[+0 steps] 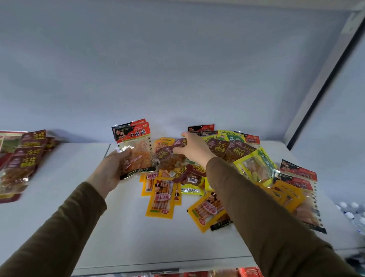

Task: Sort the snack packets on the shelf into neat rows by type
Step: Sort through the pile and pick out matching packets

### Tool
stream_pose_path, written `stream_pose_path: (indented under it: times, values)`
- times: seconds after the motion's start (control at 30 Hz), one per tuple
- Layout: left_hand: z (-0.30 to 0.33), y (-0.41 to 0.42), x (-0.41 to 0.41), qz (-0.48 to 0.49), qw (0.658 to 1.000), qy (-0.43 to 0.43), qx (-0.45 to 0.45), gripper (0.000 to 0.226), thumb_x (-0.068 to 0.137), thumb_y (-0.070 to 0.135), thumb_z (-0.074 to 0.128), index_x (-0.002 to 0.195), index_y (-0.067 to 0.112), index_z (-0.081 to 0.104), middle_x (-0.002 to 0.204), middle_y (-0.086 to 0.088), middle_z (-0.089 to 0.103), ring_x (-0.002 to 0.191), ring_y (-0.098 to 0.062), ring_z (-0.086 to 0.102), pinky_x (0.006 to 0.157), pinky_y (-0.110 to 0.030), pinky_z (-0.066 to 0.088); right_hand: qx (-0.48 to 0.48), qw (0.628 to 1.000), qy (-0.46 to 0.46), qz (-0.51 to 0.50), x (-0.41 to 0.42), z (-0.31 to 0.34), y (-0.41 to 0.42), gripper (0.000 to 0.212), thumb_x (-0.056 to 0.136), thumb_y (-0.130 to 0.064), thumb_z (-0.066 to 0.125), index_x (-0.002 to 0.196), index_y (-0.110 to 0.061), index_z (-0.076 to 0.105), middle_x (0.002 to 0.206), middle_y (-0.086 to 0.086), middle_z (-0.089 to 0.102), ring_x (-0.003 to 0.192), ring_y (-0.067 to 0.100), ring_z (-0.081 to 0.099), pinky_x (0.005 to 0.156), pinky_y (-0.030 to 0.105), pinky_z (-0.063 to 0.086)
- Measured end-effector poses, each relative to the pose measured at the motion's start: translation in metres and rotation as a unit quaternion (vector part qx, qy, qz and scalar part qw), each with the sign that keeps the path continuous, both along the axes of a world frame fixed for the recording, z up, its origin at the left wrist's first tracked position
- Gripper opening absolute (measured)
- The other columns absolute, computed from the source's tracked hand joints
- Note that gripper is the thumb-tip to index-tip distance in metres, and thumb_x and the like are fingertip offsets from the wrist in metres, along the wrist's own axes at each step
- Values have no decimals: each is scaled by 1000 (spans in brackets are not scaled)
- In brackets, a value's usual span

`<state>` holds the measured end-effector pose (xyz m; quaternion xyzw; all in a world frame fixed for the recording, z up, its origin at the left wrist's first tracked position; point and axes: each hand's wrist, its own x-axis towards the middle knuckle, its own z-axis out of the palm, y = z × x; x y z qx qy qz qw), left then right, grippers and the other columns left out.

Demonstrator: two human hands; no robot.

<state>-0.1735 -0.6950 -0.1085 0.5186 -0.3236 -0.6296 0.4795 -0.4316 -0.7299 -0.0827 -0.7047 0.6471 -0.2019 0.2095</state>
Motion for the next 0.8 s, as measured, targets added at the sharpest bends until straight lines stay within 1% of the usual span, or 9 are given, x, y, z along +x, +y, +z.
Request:
stream_pose_path:
  times: [0.1,0.2,0.27,0.33,0.4,0.53,0.67,0.73,0.8]
  values:
    - [-2,2,7,9,1000,6,6,19,102,26,60,119,18,60,116,-11,76,91,-22,75,83,-40,58,31,993,108,34,13,-9,-2,97,80,-69,69,155,-18,34,156,9,40,144,34,32,111,50,39]
    - [-2,5,14,24,999,21,16,27,100,25,63,125,16,59,106,-7,78,86,-19,77,70,-35,60,55,979,188,65,19,-14,-1,105,76,-78,65,158,-24,28,161,6,35,148,36,23,114,57,32]
    - [-2,6,17,26,999,27,21,28,99,24,64,125,15,59,103,-6,79,83,-19,77,63,-30,61,58,978,191,69,22,-14,0,103,77,-76,66,158,-25,29,160,7,36,148,35,22,114,58,31]
    - [-2,8,18,24,999,33,21,29,100,24,64,126,14,59,106,-7,79,84,-20,78,62,-30,62,47,979,187,68,23,-15,-2,99,78,-73,68,156,-25,32,159,8,38,148,35,23,113,58,31]
    - [-3,10,18,14,999,36,16,29,100,23,63,127,14,58,113,-10,77,88,-23,77,66,-33,64,26,982,174,61,22,-17,-2,95,79,-69,70,155,-24,36,156,8,41,146,35,27,112,56,33]
    - [-6,15,12,-3,1000,27,12,17,99,22,64,114,14,63,117,-13,75,99,-28,74,83,-40,61,-9,994,98,44,16,-21,2,87,83,-59,73,154,-26,37,154,4,44,145,31,33,114,54,30]
    - [-8,20,6,-2,1000,8,-6,24,99,23,65,119,9,65,114,-14,76,95,-27,76,79,-38,64,-44,993,110,0,13,-22,3,76,92,-52,66,155,-22,35,149,5,50,139,30,42,110,50,38]
    - [-5,22,2,-8,1000,11,-17,29,100,24,64,124,8,64,117,-15,75,103,-31,74,86,-41,62,-43,989,141,-27,9,-21,7,71,96,-45,63,155,-19,33,149,8,49,140,32,41,111,52,40]
    - [0,26,1,-4,1000,10,-22,30,99,24,64,125,9,64,117,-14,75,107,-32,73,91,-44,60,-89,974,205,-43,12,-17,11,59,101,-39,57,153,-20,37,149,8,49,139,32,41,112,51,36]
